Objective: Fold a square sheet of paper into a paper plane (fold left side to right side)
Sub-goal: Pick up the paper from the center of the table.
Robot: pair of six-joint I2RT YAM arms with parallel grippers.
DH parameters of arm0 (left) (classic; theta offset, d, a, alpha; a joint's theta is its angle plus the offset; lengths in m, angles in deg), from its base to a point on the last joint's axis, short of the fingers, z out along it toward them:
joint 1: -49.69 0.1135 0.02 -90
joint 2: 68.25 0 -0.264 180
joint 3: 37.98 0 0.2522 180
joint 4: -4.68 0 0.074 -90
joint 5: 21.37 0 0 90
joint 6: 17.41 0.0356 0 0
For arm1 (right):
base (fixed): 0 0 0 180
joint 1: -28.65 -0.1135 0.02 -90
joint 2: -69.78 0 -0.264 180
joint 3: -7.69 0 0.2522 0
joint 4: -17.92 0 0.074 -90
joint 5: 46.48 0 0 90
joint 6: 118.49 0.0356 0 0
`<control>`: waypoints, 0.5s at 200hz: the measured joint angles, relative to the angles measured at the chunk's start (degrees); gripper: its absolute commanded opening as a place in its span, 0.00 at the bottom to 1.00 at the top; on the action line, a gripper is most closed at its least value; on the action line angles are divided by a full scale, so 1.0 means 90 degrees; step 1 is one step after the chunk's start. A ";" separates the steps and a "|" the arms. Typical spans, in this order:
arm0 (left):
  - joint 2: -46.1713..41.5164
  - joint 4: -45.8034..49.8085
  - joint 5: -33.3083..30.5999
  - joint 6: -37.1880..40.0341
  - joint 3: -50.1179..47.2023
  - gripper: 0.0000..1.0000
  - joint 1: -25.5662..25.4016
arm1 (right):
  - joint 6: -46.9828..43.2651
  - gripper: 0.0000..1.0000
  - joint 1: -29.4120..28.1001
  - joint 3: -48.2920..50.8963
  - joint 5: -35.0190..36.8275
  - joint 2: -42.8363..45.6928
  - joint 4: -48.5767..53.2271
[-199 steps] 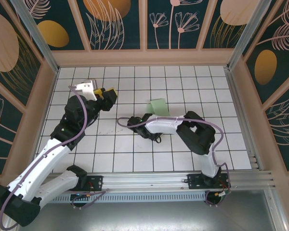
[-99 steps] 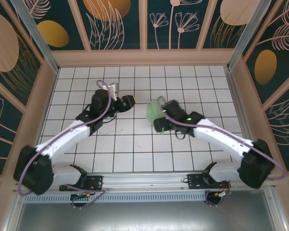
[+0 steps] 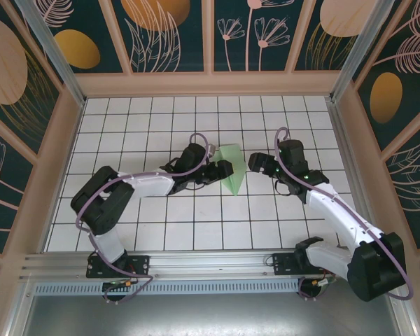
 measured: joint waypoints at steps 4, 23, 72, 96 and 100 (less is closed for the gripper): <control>0.0083 -0.0029 0.0007 -0.0053 0.0029 0.71 -0.0017 | 0.0000 0.95 0.0029 0.0022 -0.0002 0.0000 -0.0010; 0.0410 -0.0085 0.0022 -0.0226 0.0146 0.71 -0.0075 | 0.0000 0.95 0.0148 0.0138 -0.0083 0.0007 -0.0032; 0.1069 -0.0063 0.0015 -0.0408 0.0675 0.72 -0.0143 | -0.0002 0.95 0.0352 0.0308 -0.0255 0.0160 -0.0066; 0.1314 -0.0063 0.0007 -0.0437 0.0879 0.68 -0.0143 | -0.0002 0.95 0.0413 0.0367 -0.0330 0.0209 -0.0068; 0.1355 -0.0051 -0.0007 -0.0437 0.0911 0.67 -0.0143 | -0.0002 0.95 0.0423 0.0381 -0.0335 0.0211 -0.0068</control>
